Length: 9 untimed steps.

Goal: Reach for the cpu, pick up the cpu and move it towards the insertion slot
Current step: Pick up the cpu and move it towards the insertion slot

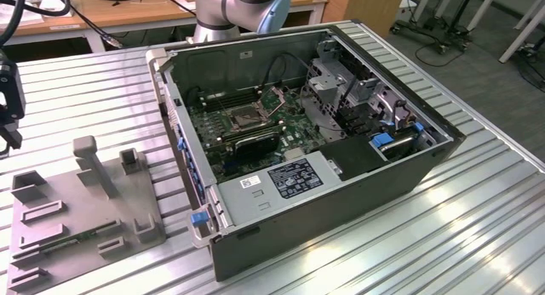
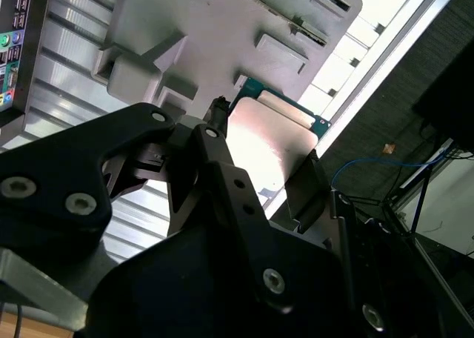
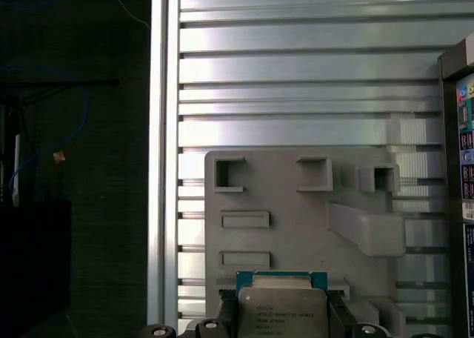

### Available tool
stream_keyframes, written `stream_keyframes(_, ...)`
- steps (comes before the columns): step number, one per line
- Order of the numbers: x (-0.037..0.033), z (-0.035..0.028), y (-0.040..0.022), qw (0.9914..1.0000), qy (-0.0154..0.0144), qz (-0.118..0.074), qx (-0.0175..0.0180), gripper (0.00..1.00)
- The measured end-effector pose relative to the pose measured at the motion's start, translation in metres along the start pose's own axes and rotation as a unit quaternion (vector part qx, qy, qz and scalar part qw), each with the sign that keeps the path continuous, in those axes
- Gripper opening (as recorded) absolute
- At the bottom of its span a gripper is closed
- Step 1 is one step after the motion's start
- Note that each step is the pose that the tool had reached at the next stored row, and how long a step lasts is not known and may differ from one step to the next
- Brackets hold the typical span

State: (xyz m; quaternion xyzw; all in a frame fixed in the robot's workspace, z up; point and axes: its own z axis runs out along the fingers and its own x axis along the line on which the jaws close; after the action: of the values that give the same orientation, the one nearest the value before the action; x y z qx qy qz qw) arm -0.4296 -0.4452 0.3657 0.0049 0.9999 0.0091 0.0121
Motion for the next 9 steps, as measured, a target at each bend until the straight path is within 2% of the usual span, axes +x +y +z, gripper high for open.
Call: stream_keyframes(9,-0.0013,-0.0016,0.0001,1.00000,0.0001,0.000,0.0000,0.55)
